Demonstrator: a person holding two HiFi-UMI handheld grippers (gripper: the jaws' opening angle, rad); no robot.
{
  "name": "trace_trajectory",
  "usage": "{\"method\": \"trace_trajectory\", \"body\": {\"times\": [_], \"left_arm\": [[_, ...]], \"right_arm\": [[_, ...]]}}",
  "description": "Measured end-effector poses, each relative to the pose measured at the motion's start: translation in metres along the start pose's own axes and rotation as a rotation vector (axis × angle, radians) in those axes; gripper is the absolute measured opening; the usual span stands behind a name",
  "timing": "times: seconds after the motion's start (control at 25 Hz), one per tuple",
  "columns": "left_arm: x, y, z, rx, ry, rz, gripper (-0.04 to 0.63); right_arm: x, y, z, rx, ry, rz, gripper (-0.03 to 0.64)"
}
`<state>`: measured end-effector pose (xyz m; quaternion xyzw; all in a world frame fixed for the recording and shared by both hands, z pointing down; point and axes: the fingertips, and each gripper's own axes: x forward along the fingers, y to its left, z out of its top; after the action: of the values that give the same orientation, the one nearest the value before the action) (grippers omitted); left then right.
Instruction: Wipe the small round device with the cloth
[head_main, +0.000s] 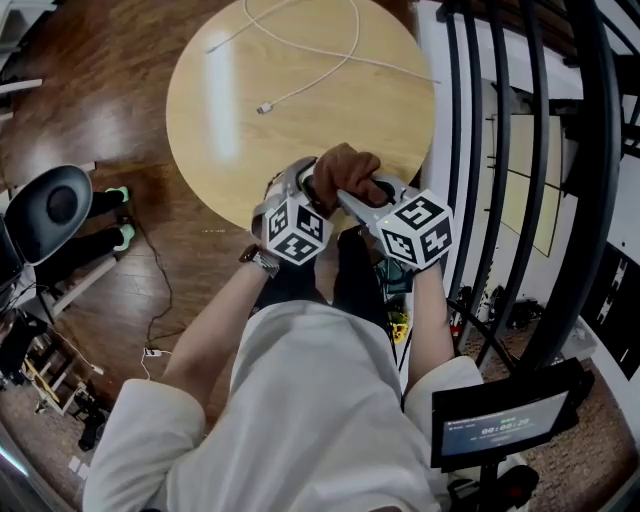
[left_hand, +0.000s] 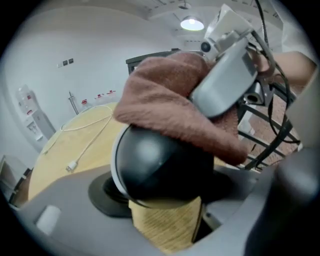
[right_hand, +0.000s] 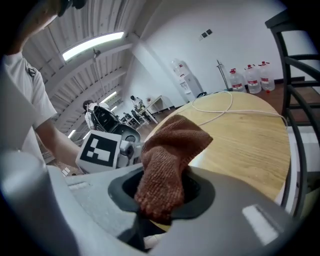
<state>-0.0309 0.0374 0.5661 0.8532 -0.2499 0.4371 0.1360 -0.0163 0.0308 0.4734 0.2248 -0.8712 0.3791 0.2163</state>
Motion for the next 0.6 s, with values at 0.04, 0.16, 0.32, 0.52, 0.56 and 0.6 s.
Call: {"method": "trace_trajectory", "body": {"times": [0.04,0.16,0.32,0.52,0.56,0.6], "left_arm": [[0.0,0.0,0.0,0.0,0.001,0.0,0.382],[-0.001,0.001,-0.001,0.0,-0.001,-0.002,0.382],[-0.002,0.001,0.0,-0.001,-0.005,-0.005,0.382],[-0.001,0.003,-0.001,-0.001,-0.006,-0.003,0.382],[-0.001,0.003,-0.001,0.0,-0.005,-0.004,0.382],[0.0,0.003,-0.001,0.0,-0.004,-0.006,0.382]], "right_arm": [[0.0,-0.004,-0.005,0.004,0.013,-0.019,0.104],[0.003,-0.013,-0.014,0.014,0.047,-0.056,0.104],[0.013,-0.028,-0.02,0.028,0.081,-0.098,0.104],[0.031,-0.05,-0.03,0.049,0.146,-0.114,0.104],[0.034,-0.054,-0.033,0.05,0.158,-0.117,0.104],[0.037,-0.058,-0.036,0.051,0.169,-0.12,0.104]]}}
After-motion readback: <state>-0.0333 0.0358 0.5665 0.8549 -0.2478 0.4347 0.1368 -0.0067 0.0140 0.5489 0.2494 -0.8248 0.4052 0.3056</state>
